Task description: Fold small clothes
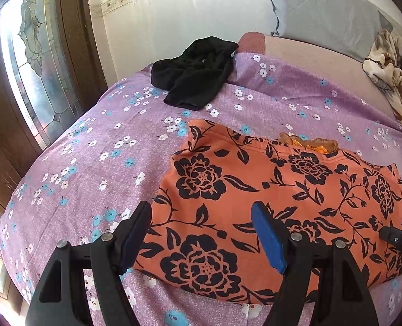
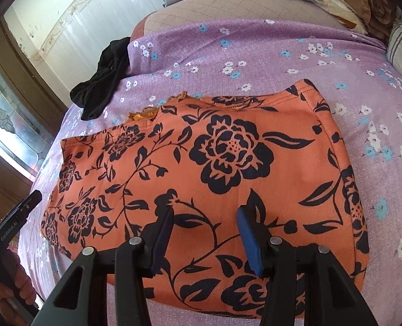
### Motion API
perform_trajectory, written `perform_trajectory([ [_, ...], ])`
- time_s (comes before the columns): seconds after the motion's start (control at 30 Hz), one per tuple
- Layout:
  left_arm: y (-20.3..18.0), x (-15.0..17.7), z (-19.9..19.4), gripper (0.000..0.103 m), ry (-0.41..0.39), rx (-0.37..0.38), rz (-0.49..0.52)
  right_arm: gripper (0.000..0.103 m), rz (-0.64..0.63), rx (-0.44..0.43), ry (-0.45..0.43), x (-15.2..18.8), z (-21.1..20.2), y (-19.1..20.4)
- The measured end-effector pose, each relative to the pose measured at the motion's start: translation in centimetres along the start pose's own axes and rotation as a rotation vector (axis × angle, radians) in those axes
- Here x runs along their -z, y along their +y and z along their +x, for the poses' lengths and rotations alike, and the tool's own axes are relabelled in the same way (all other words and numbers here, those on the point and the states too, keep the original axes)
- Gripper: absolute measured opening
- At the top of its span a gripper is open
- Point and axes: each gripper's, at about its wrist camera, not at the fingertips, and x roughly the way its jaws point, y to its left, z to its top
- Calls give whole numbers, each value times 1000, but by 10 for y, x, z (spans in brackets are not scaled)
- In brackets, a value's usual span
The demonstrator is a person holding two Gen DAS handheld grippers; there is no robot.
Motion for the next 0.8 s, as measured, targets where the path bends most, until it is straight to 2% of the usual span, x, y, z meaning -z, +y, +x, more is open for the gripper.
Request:
perform_trajectory([
  [0.13,3,5,6,76,40,8,-9,52,-12,2,-12,3,-4,1],
  [0.33,6,9,5,76,40,-2,-18,52,-8,-39,-59,4,-20,0],
  [0.43,5,11,6,76,54,5,-15,52,-16,-52,-34,8,-19,2],
  [0.5,6,15,11,76,99,25,-26,52,-21,-44,1,12,-13,3],
  [0.57,14,19,21,76,172,54,-69,52,-33,-22,41,17,-5,3],
  [0.67,35,31,37,76,292,86,-180,52,-55,-15,30,21,-8,4],
  [0.8,66,47,38,76,380,201,-357,52,-30,-61,3,22,-19,1],
])
